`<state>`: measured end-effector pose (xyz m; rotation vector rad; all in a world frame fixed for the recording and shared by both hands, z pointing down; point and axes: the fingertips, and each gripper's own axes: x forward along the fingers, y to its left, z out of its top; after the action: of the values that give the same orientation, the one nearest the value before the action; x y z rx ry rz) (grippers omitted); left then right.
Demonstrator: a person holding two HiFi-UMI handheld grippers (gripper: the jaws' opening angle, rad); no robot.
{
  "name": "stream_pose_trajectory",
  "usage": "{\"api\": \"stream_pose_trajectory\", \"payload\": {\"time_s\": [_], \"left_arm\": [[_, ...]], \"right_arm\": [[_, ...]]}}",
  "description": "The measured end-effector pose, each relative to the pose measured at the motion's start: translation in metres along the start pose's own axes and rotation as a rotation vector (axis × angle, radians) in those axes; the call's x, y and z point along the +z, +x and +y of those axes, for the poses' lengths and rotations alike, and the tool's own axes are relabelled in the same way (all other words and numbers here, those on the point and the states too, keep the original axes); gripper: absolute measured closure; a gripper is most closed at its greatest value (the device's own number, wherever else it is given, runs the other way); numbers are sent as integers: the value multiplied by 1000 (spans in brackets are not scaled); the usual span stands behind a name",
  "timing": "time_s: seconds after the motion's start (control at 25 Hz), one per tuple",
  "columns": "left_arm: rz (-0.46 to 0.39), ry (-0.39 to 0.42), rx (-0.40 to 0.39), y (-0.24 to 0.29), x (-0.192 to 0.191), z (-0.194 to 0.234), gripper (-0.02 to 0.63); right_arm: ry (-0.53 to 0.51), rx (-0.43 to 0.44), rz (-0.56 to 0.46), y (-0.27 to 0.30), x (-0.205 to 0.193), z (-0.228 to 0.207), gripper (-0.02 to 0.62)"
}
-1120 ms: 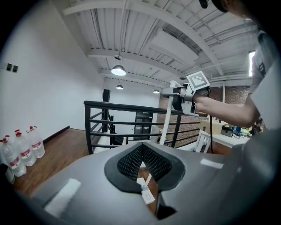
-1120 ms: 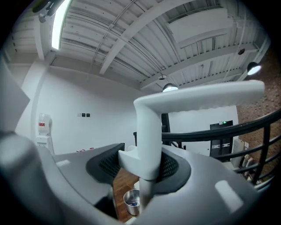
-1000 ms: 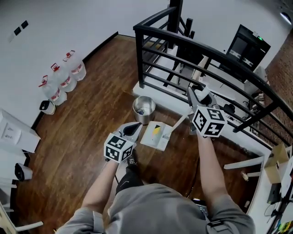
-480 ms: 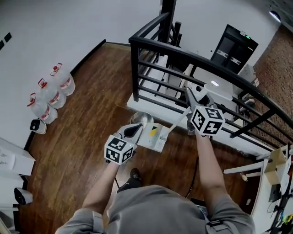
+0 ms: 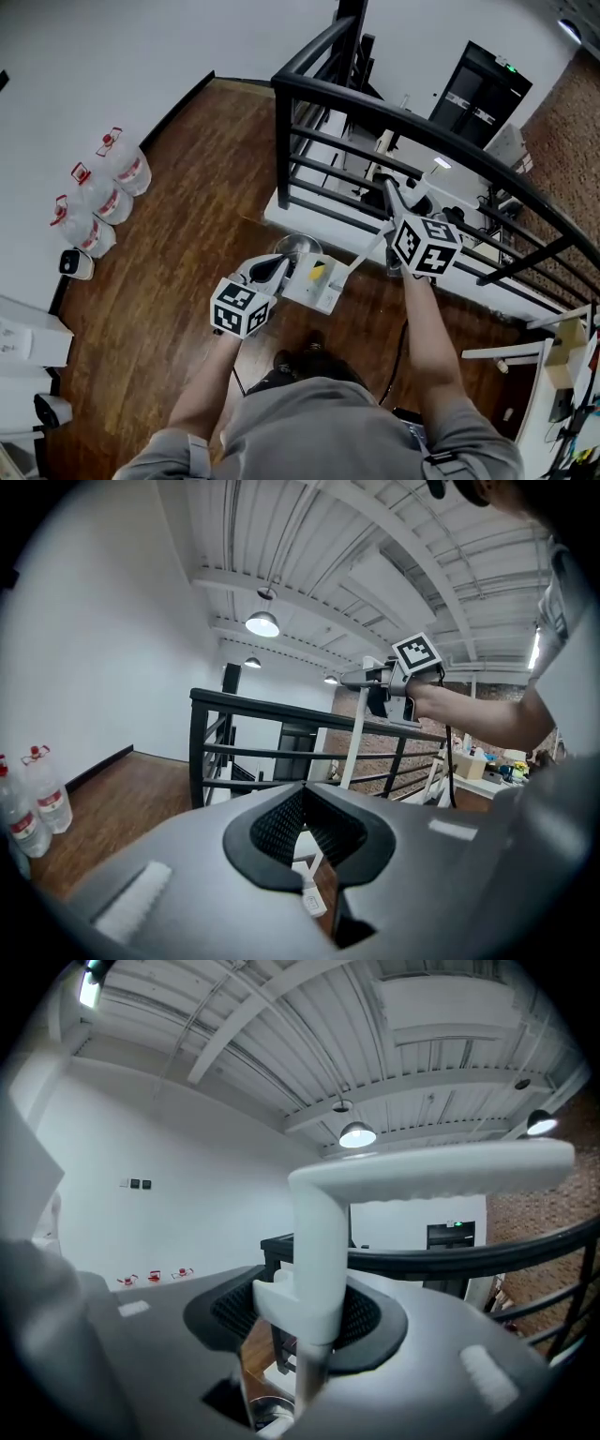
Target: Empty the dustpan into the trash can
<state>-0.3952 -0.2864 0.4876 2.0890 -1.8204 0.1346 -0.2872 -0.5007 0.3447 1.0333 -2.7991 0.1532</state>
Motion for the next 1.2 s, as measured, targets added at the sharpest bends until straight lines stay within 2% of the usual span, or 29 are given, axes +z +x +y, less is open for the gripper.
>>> {"api": "stream_pose_trajectory", "payload": {"time_s": [0.52,0.68,0.92,1.2], "left_arm": [[-30,20,110,58,52,48,601],[-29,12,120,65,55,64,601],[-39,4,98,73,60,116,601],[-37,-13,-1,80,74,185,601]], "right_arm": [[-34,85,-63,124,25,-6,410],[-50,88,-63,156,28,0,410],[-86,95,-41,210,31,26,410],[-135,79,41,286,25,75,410]]}}
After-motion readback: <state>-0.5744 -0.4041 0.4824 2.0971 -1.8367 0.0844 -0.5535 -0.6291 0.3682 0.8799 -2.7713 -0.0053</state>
